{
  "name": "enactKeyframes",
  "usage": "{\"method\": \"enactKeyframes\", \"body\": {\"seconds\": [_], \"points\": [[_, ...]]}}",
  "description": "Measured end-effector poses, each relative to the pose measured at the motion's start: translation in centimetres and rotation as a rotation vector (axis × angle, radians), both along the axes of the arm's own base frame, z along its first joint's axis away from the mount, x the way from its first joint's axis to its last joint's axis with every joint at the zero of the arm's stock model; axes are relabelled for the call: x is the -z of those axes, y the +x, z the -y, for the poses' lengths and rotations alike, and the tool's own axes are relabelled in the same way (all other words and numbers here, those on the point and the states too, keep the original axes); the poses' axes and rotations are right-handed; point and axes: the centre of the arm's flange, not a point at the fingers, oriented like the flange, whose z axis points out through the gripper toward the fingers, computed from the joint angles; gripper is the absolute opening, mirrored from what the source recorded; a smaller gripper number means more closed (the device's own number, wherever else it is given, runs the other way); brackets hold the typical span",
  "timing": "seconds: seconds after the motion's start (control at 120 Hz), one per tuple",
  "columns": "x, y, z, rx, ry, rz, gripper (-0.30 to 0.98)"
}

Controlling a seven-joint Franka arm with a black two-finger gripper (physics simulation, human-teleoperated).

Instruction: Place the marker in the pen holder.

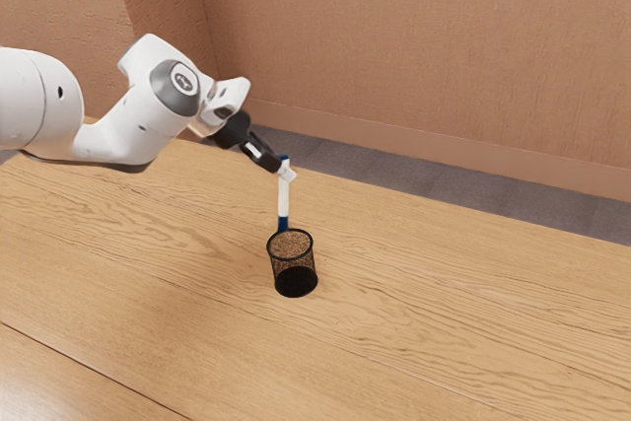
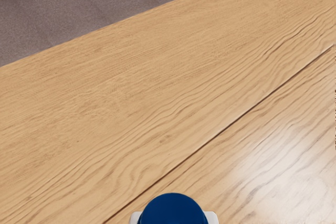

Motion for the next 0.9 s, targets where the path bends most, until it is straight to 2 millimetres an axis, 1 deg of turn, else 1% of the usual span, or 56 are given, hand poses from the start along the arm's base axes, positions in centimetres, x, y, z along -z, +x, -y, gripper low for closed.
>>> {"method": "enactKeyframes", "body": {"seconds": [0.167,0.225,0.325,0.475,0.633,0.9], "points": [[-0.3,-0.2,0.7,0.074,0.027,0.048,-0.01],[-0.2,-0.4,1.6,0.105,0.033,0.056,-0.01],[-1.3,-0.8,2.9,0.16,0.068,0.081,-0.01],[-0.3,-1.5,2.4,0.185,0.099,0.066,-0.01],[0.0,-1.6,2.3,0.2,0.11,0.066,-0.01],[0.2,-1.5,3.6,0.231,0.115,0.072,-0.01]]}}
